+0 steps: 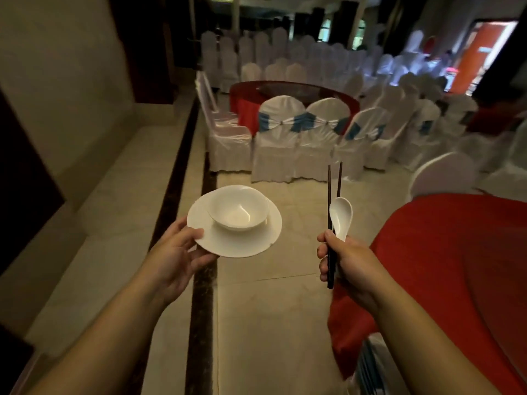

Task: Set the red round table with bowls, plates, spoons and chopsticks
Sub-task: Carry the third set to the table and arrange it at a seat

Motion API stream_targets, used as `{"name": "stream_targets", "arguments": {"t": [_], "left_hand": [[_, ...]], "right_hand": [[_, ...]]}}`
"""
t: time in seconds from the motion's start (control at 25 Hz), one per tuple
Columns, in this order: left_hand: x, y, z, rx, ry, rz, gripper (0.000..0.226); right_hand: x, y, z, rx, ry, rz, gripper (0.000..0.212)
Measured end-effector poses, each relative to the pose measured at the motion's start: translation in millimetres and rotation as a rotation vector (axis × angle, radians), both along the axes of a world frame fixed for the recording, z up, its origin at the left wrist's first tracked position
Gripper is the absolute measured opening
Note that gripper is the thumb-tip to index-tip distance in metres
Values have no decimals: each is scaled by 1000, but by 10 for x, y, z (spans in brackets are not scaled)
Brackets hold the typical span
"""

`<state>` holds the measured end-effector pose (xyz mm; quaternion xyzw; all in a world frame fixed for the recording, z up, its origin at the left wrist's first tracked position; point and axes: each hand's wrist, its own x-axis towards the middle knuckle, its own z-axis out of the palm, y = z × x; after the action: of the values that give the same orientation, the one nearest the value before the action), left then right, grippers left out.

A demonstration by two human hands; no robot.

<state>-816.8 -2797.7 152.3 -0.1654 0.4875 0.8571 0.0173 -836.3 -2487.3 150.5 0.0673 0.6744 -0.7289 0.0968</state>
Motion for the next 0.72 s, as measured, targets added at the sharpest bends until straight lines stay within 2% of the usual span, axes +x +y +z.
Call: {"name": "stream_targets", "arguments": {"t": [0.16,0.28,0.48,0.72], "left_hand": [[-1386,325,54,-8,-16,-194,52],[-2321,722,-75,11,-23,-304,44],[-3809,1551,-304,21,-32,-403,49],[-5433,2572,-294,-15,-12,-537,51]], "right_hand": [[-758,271,-73,-26,-28,-205,27],[-1380,611,-322,-40,-50,-339,27],[-2595,1287,-630,-65,-53,-455,26],[-3970,2097,-374,16,-66,-517,25]]}}
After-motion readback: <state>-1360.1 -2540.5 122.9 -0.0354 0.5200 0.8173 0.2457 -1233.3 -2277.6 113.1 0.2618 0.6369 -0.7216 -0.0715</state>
